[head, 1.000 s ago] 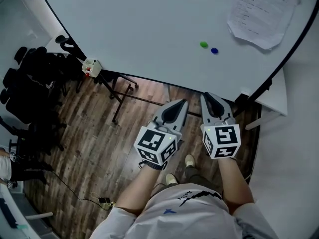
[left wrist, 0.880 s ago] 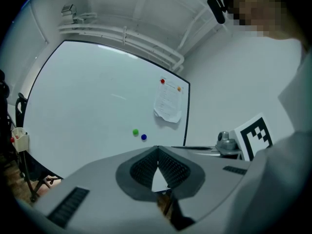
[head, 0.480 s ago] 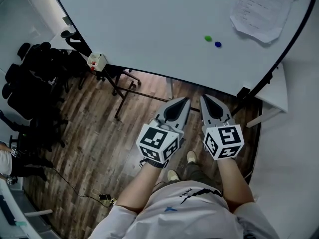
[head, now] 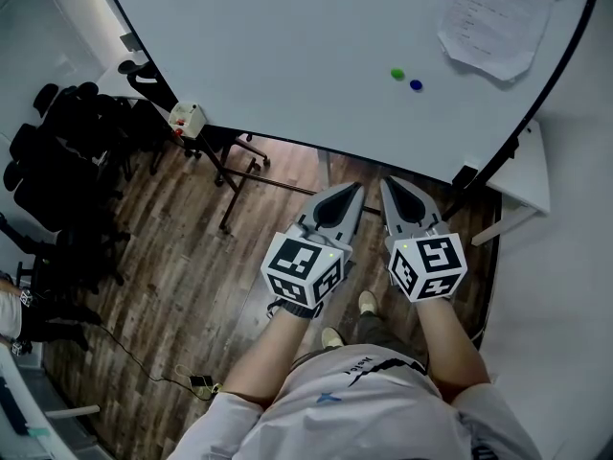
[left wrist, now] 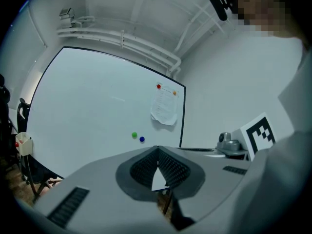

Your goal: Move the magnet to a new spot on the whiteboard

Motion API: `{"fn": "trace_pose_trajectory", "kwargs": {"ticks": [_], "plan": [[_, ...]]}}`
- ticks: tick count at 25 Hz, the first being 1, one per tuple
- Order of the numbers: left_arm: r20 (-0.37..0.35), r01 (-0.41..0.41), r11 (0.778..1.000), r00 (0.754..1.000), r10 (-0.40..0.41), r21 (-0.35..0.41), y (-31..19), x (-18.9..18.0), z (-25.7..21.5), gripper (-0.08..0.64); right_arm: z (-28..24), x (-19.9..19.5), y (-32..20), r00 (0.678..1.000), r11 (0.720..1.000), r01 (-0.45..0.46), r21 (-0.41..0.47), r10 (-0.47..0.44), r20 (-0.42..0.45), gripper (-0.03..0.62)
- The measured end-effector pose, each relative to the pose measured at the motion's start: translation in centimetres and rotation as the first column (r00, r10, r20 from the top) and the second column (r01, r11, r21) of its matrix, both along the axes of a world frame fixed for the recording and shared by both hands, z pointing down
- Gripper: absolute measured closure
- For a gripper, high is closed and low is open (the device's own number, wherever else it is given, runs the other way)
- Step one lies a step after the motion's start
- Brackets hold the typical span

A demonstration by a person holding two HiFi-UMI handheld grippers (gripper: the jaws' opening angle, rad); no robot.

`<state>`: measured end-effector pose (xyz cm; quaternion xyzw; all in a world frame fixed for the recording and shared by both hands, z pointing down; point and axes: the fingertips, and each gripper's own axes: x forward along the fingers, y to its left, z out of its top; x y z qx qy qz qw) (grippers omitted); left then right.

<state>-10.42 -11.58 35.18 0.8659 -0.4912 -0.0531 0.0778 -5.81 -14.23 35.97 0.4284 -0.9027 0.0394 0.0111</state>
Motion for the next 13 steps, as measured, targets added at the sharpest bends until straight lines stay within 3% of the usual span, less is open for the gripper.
{"fn": "trace_pose_trajectory", "kwargs": {"ticks": [13], "plan": [[-0.012, 0.007, 1.0, 1.0, -0.007, 0.008, 0.29, -0.46, -0.91, 0.549, -1.18, -0.39, 0.62, 1.0, 1.0, 0.012, 0.024, -0.012, -0.005, 0.578]]}}
